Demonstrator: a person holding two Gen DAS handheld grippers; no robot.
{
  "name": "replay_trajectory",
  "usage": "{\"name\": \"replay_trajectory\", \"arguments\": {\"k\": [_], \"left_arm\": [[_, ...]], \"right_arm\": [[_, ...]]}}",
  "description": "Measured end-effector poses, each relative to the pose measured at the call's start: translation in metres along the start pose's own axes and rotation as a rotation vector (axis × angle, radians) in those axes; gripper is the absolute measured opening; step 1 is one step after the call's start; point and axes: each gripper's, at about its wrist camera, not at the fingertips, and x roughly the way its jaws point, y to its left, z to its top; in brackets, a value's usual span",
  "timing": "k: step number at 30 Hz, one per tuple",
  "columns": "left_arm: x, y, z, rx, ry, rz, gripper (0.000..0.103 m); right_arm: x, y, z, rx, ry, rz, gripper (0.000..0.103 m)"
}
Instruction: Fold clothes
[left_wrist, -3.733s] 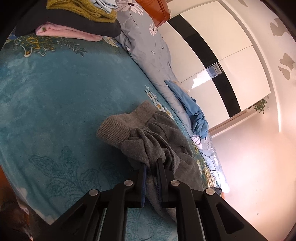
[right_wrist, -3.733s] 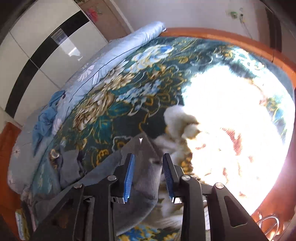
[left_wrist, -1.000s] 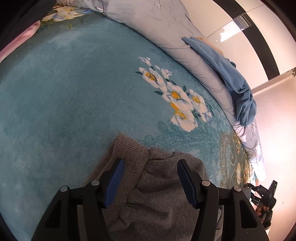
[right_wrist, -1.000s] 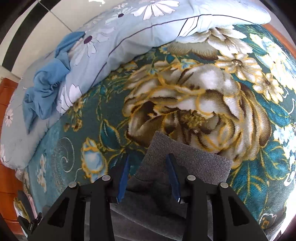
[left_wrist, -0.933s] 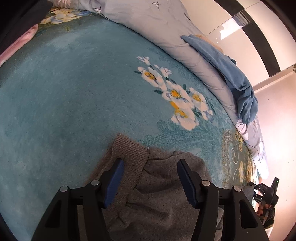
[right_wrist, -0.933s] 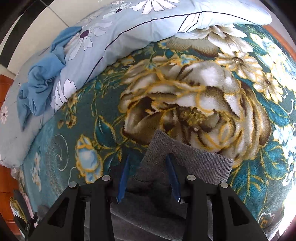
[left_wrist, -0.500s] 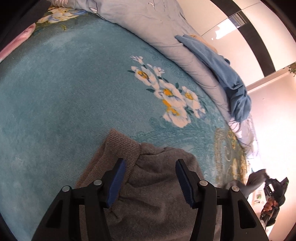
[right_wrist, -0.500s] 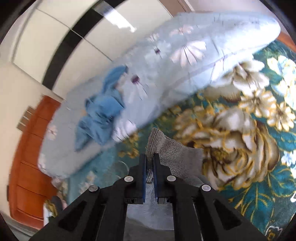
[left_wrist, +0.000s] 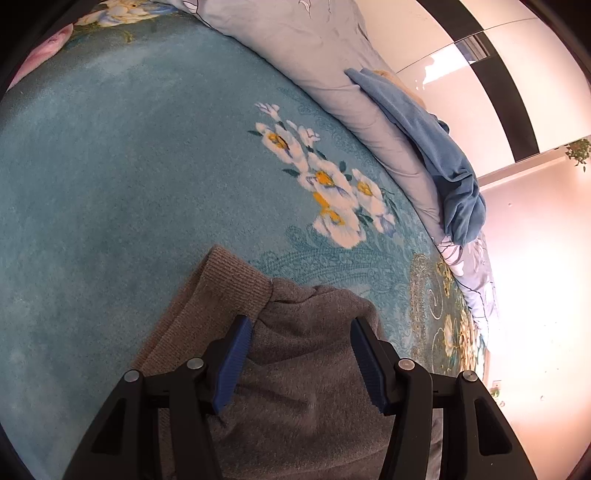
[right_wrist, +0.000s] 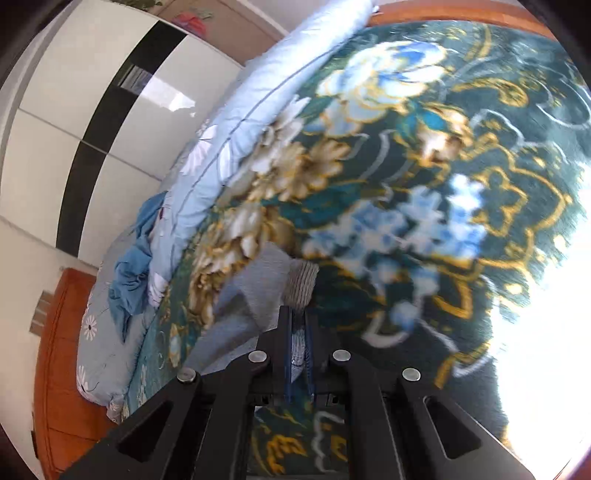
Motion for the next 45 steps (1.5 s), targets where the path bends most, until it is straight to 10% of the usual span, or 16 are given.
{"name": "replay_trajectory", "arguments": {"k": [10,14,29,32,37,45], "left_arm": [[0.010,-0.008,0.003,-0.007,0.007,0.046,0.059],[0.012,-0.016,0.000,0.029,0.010,0.082,0.059],[0.016,-0.028,-0.013,0.148,0.037,0.071,0.054],[0.019,-0.030,-0.016,0.151,0.040,0.074,0.037],[0.018,-0.030,-0.018,0.153,0.005,0.106,0.014],[-0.024,-0.034,-0.004,0.114,-0.185,0.101,0.001]], "right_arm": [[0.030,0.035,0.018,-0.153,0.047,-0.095,0.005],[0.056,0.068,0.027,-0.270,0.088,-0.133,0.047],[0.103,0.114,0.026,-0.542,0.249,-0.132,0.065],[0.097,0.119,0.013,-0.596,0.235,-0.155,0.062],[0.095,0.124,0.005,-0.614,0.214,-0.213,0.016],[0.047,0.177,0.017,-0.615,0.001,-0.052,0.010]]}}
